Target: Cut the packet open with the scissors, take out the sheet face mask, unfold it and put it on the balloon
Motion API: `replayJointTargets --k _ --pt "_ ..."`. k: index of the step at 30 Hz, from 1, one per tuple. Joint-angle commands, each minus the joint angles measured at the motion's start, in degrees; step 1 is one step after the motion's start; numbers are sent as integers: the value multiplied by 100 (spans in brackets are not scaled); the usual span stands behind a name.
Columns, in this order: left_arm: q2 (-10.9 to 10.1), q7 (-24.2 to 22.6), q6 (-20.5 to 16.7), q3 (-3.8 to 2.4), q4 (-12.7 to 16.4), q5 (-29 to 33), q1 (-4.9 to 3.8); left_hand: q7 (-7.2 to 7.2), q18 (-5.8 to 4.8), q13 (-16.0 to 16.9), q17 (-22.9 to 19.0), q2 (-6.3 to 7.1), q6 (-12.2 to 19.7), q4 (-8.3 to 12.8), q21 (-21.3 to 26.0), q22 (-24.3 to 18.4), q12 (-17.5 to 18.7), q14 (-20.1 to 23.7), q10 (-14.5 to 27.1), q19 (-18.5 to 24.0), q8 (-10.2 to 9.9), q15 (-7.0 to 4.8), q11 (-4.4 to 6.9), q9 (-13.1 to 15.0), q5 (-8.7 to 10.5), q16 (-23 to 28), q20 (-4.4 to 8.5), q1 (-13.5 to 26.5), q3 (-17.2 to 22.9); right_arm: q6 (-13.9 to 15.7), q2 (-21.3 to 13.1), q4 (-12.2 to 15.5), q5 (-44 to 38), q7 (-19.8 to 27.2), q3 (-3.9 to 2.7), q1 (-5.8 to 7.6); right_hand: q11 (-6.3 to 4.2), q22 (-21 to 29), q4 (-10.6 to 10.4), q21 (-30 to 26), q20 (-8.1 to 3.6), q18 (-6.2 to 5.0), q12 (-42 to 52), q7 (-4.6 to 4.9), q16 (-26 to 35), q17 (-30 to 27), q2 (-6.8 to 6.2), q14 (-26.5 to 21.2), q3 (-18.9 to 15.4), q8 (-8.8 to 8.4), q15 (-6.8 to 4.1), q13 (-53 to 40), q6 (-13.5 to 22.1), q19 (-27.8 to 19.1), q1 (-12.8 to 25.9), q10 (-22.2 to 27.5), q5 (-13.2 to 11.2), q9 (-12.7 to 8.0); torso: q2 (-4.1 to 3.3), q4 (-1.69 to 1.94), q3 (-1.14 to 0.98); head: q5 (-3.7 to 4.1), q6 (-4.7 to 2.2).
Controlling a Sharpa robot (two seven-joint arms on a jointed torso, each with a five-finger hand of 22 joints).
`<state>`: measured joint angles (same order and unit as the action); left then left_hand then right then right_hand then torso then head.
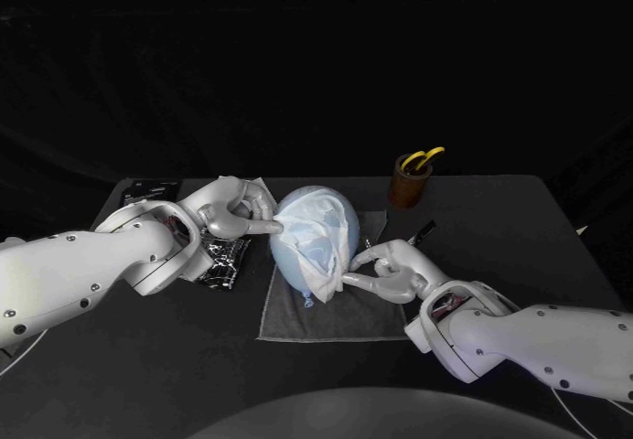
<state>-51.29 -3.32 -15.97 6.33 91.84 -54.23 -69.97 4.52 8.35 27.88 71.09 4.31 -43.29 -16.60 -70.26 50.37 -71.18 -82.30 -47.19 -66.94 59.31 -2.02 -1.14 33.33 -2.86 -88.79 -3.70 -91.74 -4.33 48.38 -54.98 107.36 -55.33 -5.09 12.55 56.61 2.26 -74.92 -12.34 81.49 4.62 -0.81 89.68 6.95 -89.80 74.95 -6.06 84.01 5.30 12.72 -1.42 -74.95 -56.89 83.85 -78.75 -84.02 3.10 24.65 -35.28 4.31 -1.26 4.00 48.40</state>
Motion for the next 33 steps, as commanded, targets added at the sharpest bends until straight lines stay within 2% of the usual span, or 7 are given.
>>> replayJointTargets --k 1,8,14,18,20,24,33 --pt "12 -33 73 -4 4 31 1 -2 -65 7 15 -25 23 -8 -23 15 9 -9 47 9 -19 -3 6 5 10 -23 4 15 -32 54 27 -5 43 153 -2 -5 26 -1259 -5 -14 -1 -104 32 14 -20 1505 19 599 -36 -23 11 -1505 6 285 -79 -598 -27 -8 0 3 2 1 3" --pt "14 -32 76 -4 4 31 1 -2 -65 7 15 -25 23 -8 -23 15 9 -9 47 9 -19 -3 6 5 10 -23 4 15 -32 60 58 -9 75 208 -3 -7 8 -1262 32 -3 -2 -102 32 -9 -20 1505 109 599 -21 -12 0 -1505 -67 290 -223 -598 -28 -4 0 0 1 -4 11" --pt "15 -29 78 -4 -3 31 1 -2 -65 7 15 -25 23 -8 -23 15 9 -9 47 9 -19 -3 6 5 10 -23 4 15 -32 187 42 -4 266 503 -3 -8 -128 -1292 241 97 -78 -84 32 -166 -20 1505 759 599 530 85 -110 -1505 -320 330 -757 -598 -29 33 7 -3 0 -8 19" --pt "14 -27 80 -4 -7 31 1 -2 -65 7 15 -25 23 -8 -23 15 9 -9 47 9 -19 -3 6 5 10 -23 4 15 -32 314 29 9 396 743 -3 -8 -174 -1325 395 213 -133 -58 32 -209 -20 1505 894 599 836 180 -158 -1505 -411 376 -874 -598 -27 100 5 -3 -2 -4 12" --pt "13 -26 82 -4 -9 31 1 -2 -65 7 15 -25 23 -8 -23 15 9 -9 47 9 -19 -3 6 5 10 -23 4 15 -32 372 18 19 452 854 -3 -8 -176 -1330 422 230 -143 -54 32 -210 -20 1505 894 599 920 198 -162 -1505 -414 382 -857 -598 -28 116 4 -4 -3 -3 10" --pt "14 -20 84 -4 -18 31 1 -2 -65 7 15 -25 23 -8 -23 15 9 -9 47 9 -19 -3 6 5 10 -23 4 15 -32 466 -16 43 532 1021 -3 -8 -180 -1345 550 283 -160 -42 32 -211 -20 1505 771 599 1410 291 -167 -1505 -388 402 -582 -598 -34 211 3 -4 -1 -1 11" --pt "16 -8 84 -4 -32 31 1 -3 -67 11 31 -30 14 -8 -33 30 2 -16 38 1 -15 -3 7 7 10 -24 4 15 -32 627 -140 112 579 1213 -4 -8 -188 -1359 714 335 -166 -31 32 -221 -20 1505 622 599 1889 392 -175 -1505 -378 420 -294 -598 -29 307 6 -2 -1 17 7"
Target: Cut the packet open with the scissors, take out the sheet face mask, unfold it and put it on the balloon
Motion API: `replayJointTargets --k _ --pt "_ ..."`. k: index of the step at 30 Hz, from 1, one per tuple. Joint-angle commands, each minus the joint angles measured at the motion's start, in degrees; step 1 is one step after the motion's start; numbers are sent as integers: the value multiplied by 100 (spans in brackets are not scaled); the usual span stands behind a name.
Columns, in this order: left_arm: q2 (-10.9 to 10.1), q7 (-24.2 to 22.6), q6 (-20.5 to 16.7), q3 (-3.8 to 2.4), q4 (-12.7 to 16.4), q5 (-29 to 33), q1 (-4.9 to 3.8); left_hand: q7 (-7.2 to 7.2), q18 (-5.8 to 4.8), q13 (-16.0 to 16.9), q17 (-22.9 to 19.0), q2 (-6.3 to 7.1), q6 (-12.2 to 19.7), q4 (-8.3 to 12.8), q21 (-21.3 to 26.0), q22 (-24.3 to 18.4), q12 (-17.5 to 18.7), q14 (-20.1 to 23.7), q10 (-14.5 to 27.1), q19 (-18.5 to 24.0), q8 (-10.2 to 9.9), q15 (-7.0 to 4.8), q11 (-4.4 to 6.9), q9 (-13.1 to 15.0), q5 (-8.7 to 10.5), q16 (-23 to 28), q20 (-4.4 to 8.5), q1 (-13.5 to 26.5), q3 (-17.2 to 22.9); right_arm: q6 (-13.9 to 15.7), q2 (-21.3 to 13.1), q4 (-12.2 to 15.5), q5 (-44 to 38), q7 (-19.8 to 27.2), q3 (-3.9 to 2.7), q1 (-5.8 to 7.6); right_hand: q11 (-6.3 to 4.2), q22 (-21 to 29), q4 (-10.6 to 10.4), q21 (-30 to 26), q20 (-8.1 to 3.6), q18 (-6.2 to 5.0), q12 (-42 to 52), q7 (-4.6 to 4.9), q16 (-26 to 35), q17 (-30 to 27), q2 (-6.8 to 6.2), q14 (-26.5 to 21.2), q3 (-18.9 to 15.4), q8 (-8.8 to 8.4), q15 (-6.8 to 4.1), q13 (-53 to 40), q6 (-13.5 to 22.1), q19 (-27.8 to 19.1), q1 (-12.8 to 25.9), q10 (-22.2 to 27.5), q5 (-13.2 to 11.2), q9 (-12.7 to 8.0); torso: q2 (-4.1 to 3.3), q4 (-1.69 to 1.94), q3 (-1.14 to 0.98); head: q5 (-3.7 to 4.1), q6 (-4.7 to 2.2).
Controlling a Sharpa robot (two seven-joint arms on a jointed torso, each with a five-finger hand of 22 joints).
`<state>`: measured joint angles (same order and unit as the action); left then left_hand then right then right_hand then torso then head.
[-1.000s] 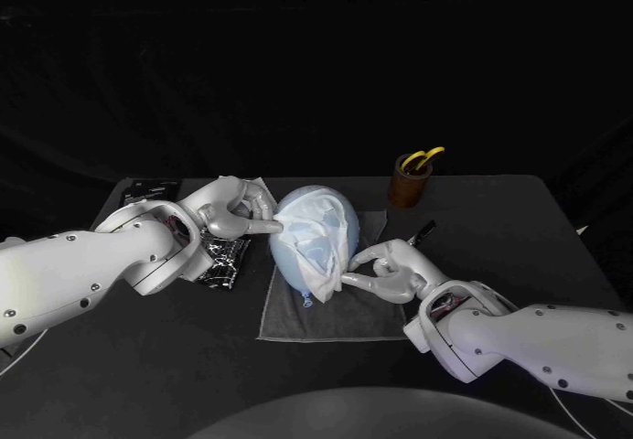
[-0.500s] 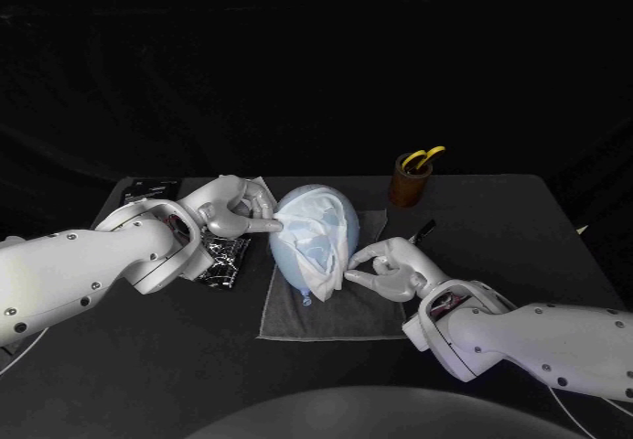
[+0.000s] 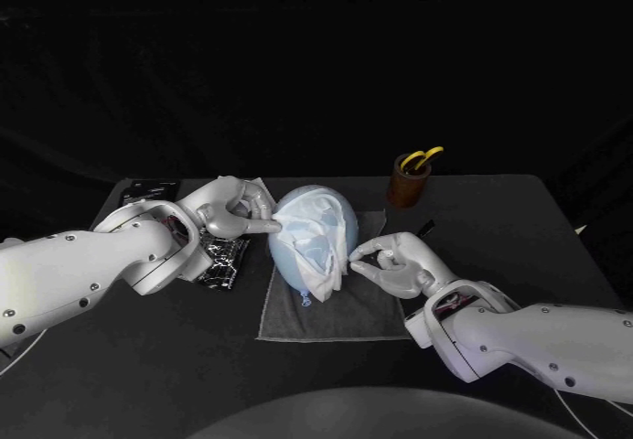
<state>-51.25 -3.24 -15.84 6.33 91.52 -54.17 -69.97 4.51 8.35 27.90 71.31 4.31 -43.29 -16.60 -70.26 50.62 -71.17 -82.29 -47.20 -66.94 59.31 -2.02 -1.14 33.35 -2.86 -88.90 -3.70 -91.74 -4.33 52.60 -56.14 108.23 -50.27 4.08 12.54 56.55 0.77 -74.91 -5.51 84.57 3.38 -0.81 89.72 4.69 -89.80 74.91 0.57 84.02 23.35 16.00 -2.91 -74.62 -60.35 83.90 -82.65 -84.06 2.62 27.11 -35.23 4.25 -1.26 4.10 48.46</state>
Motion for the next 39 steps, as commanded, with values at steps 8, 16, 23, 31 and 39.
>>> replayJointTargets --k 8,16,23,31,39 --pt "9 -11 73 -3 -4 25 1 -3 -67 9 9 -30 14 -8 -33 5 2 -16 38 1 -15 -3 7 5 10 -12 4 15 -32 62 -177 64 -157 -31 -5 -3 -49 -1344 162 -30 -50 -44 28 -7 -20 1509 -150 598 395 161 -34 -1538 -35 392 305 -594 17 141 -2 -1 0 18 -2" --pt "16 -12 74 -3 -5 25 1 -3 -67 13 10 -32 10 -9 -37 10 -3 -16 33 -1 -13 -3 8 6 10 -12 4 19 -35 -527 -125 48 -914 -869 -4 -4 177 -1229 -254 -425 69 -120 -40 248 -20 1509 -1103 598 -413 -191 148 -1505 569 235 1325 -558 31 3 -1 3 -1 22 -8" --pt "17 -18 77 -3 1 25 1 -3 -67 13 10 -32 10 -9 -37 10 -3 -16 33 -1 -13 -3 8 6 10 -12 4 19 -35 -703 25 -2 -1289 -1302 -4 -35 217 -1198 -360 -532 131 -144 -155 285 -20 1509 -1190 598 -676 -269 192 -1448 627 191 1362 -494 27 -28 -7 11 3 26 -15" --pt "9 -19 83 -3 8 25 1 -3 -67 13 10 -32 10 -9 -37 10 -3 -16 33 -1 -13 -3 8 6 10 -12 4 19 -35 -612 165 -36 -1345 -1320 -5 -87 234 -1202 -357 -520 158 -143 -127 304 -20 1509 -1140 598 -759 -318 209 -1461 662 197 1219 -508 32 -48 -4 5 1 16 -14" --pt "7 -17 86 -3 8 25 1 -3 -67 13 10 -32 10 -9 -37 10 -3 -16 33 -1 -13 -3 8 6 10 -12 4 19 -35 -322 226 -75 -1156 -1101 -6 -97 210 -1241 -359 -394 163 -119 -14 275 -20 1509 -877 598 -769 -303 194 -1517 499 252 962 -571 27 -60 -5 4 -2 28 9"
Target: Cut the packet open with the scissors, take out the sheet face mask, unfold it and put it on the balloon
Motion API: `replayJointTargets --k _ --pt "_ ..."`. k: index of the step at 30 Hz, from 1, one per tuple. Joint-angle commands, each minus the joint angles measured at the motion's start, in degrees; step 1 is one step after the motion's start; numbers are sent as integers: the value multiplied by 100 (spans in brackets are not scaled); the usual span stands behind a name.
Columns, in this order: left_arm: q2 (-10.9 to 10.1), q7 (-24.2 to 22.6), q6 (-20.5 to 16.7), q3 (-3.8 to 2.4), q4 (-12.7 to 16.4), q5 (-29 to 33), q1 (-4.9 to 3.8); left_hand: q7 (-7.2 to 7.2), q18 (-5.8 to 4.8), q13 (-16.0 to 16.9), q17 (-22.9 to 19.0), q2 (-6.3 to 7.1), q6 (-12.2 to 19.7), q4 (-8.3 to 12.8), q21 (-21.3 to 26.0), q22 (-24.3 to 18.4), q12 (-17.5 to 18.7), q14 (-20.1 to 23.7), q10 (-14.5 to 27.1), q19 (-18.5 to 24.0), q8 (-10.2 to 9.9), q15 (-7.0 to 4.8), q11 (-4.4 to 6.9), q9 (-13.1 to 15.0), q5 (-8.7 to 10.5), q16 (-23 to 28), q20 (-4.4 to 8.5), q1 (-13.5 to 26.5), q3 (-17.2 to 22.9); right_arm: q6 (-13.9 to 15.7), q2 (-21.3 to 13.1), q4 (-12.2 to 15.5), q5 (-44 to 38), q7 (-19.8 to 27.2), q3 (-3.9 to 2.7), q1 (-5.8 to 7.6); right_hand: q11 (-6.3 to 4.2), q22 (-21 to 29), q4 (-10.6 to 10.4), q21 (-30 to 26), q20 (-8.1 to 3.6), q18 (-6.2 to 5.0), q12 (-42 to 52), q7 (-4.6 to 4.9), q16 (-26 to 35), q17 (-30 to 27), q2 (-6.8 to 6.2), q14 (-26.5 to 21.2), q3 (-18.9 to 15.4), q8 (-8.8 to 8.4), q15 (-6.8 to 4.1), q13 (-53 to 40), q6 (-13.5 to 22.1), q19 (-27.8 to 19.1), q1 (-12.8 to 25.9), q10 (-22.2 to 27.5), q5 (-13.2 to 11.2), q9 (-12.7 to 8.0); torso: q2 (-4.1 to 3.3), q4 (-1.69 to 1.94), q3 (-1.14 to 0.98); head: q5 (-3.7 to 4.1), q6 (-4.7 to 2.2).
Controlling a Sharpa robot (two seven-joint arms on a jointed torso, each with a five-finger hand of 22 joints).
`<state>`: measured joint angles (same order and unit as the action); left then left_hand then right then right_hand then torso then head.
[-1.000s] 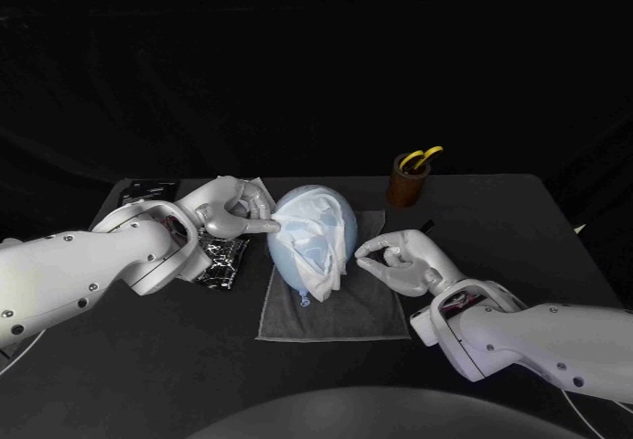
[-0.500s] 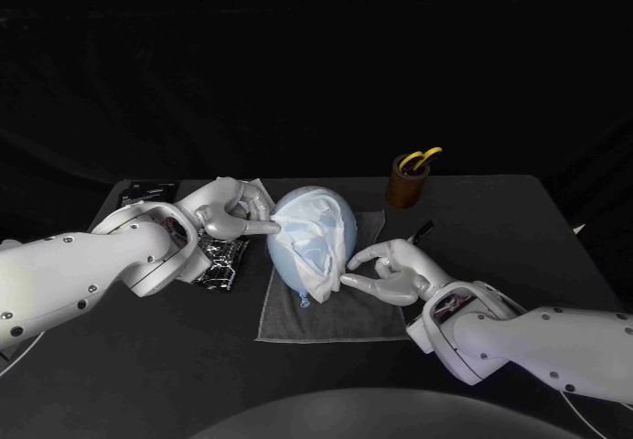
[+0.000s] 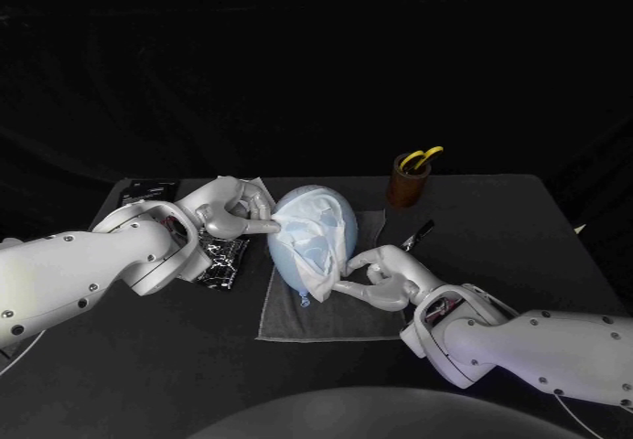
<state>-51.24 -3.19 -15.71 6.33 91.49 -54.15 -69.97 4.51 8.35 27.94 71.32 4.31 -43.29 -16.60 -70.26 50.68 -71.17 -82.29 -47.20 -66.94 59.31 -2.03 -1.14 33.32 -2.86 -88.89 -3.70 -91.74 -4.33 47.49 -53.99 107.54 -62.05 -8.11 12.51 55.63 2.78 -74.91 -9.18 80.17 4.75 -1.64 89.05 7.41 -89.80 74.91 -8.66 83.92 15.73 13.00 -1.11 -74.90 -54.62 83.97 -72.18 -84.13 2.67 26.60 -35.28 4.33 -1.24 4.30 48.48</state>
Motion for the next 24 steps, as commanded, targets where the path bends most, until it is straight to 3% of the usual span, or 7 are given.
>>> replayJointTargets --k 1,5,15,24 --pt "5 -22 74 -3 11 23 1 -4 -68 10 19 -32 10 -9 -40 9 -4 -20 32 -3 -13 -3 8 10 10 -14 4 20 -36 232 13 -7 54 159 -4 -6 3 -1247 10 68 24 -32 72 -4 -20 1509 92 608 11 -1 9 -1498 -95 254 -118 -574 20 -10 -2 -5 -4 8 7" --pt "1 -19 75 -3 10 23 1 -4 -69 12 36 -33 8 -8 -46 18 -7 -27 30 -8 -12 -4 9 11 10 -15 4 22 -38 386 21 -3 177 329 -5 -7 -23 -1268 8 136 8 -18 95 -34 -20 1509 214 608 44 5 -12 -1510 -181 282 -206 -587 15 -21 -1 -5 -6 8 13" --pt "-7 -14 80 -3 10 23 1 -4 -69 12 36 -33 8 -8 -46 18 -7 -27 30 -8 -12 -4 9 11 10 -15 4 22 -38 523 -17 24 346 553 -7 -8 -27 -1268 8 139 4 -17 95 -37 -20 1509 226 608 45 1 -17 -1510 -190 284 -217 -587 15 -25 -1 -3 -3 32 21" --pt "-10 -8 81 -3 -3 23 1 -4 -69 12 36 -33 8 -8 -46 18 -7 -27 30 -8 -12 -4 9 11 10 -15 4 22 -38 429 -99 47 440 652 -7 -8 14 -1242 -57 46 11 -35 57 18 -20 1509 17 608 -217 -119 12 -1490 -88 248 -126 -565 17 -88 4 -4 -2 34 38"
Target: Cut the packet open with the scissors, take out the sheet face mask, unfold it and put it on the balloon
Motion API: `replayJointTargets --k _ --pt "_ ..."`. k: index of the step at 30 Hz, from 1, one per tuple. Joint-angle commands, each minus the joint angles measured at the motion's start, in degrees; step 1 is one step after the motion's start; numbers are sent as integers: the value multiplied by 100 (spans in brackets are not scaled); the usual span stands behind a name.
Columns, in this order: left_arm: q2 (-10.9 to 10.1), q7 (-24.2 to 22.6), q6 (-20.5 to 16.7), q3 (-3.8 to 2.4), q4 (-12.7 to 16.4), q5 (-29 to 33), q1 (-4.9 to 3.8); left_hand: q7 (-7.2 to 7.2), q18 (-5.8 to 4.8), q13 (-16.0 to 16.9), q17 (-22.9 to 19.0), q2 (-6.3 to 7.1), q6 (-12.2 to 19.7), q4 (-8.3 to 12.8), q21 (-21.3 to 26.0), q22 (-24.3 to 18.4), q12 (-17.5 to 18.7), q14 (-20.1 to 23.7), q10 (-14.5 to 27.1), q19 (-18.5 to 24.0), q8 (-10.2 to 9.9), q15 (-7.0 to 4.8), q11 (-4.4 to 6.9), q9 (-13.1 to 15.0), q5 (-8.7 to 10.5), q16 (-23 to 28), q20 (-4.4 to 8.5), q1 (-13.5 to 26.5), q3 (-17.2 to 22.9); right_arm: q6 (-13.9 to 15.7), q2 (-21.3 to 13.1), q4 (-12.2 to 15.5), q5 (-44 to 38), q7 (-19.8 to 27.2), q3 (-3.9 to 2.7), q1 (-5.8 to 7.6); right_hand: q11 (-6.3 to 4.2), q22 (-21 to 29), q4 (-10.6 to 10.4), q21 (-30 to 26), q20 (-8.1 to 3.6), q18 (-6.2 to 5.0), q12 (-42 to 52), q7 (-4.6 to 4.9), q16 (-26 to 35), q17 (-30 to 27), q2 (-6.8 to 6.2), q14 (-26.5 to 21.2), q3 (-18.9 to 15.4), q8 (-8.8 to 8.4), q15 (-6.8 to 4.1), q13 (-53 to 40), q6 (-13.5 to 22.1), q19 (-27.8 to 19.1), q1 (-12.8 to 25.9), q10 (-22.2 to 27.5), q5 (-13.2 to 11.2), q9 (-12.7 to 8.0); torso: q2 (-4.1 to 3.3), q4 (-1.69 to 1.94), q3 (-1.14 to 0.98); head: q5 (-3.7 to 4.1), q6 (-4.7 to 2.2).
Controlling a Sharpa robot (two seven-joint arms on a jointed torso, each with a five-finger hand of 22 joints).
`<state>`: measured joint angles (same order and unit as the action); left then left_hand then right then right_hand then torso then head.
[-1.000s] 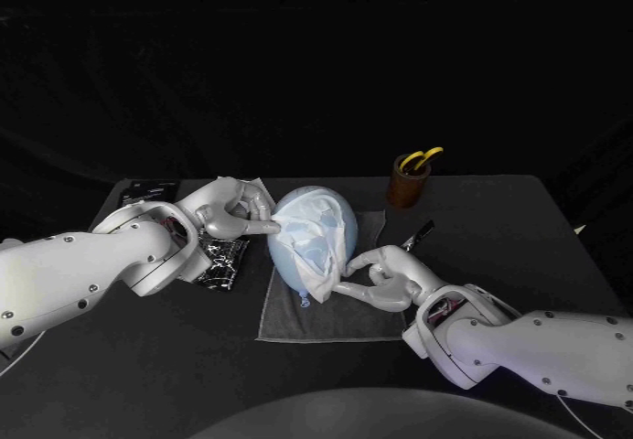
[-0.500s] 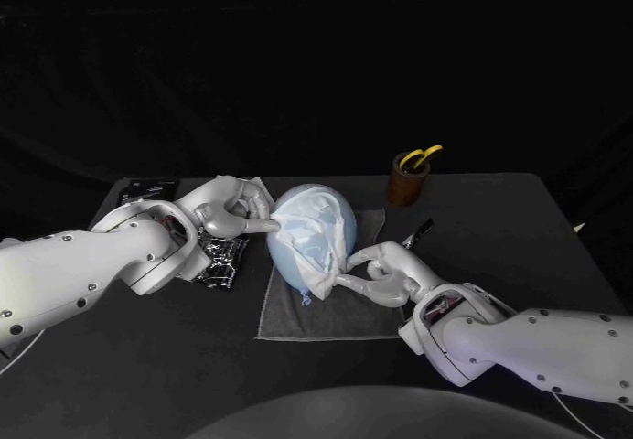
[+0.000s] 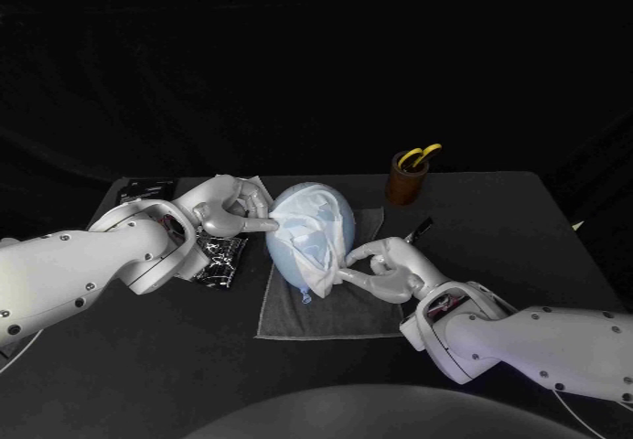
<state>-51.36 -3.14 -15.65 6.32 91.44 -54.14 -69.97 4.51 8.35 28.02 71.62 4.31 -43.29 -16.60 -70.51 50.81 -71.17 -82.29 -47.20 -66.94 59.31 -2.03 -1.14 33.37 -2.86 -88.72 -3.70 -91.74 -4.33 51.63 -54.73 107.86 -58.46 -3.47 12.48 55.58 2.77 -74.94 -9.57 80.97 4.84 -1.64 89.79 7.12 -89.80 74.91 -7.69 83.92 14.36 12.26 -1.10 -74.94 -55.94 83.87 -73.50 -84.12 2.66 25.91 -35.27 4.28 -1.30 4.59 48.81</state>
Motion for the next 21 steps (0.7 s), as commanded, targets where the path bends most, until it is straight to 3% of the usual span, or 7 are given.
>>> replayJointTargets --k 1,9,21 --pt "2 -12 75 -3 2 22 1 -4 -69 5 5 -33 8 -8 -21 4 -7 -27 30 -8 -13 -4 9 5 10 -32 4 22 -38 10 -32 15 91 195 -5 -2 20 -1237 -23 -40 4 -36 -28 49 -20 1509 -90 608 -99 -54 15 -1481 53 256 12 -560 17 -22 3 3 4 10 4" --pt "5 -10 77 -3 -6 23 1 -5 -72 8 15 -34 7 -7 -31 21 -10 -31 27 -16 -12 -4 10 7 10 -32 4 21 -40 -51 -80 -1 232 276 -5 -2 52 -1220 -79 -102 28 -48 -90 81 -20 1509 -124 608 -248 -126 44 -1449 144 230 35 -524 21 -50 1 3 2 19 10" --pt "12 -10 79 -3 -3 25 1 -5 -72 8 15 -34 7 -7 -31 21 -10 -31 27 -16 -12 -4 10 7 10 -32 4 21 -40 -80 13 -28 265 346 -6 -2 15 -1244 -59 -21 24 -33 -5 36 -20 1509 174 608 -227 -91 20 -1492 -36 260 -264 -573 11 -46 -2 6 7 33 8"
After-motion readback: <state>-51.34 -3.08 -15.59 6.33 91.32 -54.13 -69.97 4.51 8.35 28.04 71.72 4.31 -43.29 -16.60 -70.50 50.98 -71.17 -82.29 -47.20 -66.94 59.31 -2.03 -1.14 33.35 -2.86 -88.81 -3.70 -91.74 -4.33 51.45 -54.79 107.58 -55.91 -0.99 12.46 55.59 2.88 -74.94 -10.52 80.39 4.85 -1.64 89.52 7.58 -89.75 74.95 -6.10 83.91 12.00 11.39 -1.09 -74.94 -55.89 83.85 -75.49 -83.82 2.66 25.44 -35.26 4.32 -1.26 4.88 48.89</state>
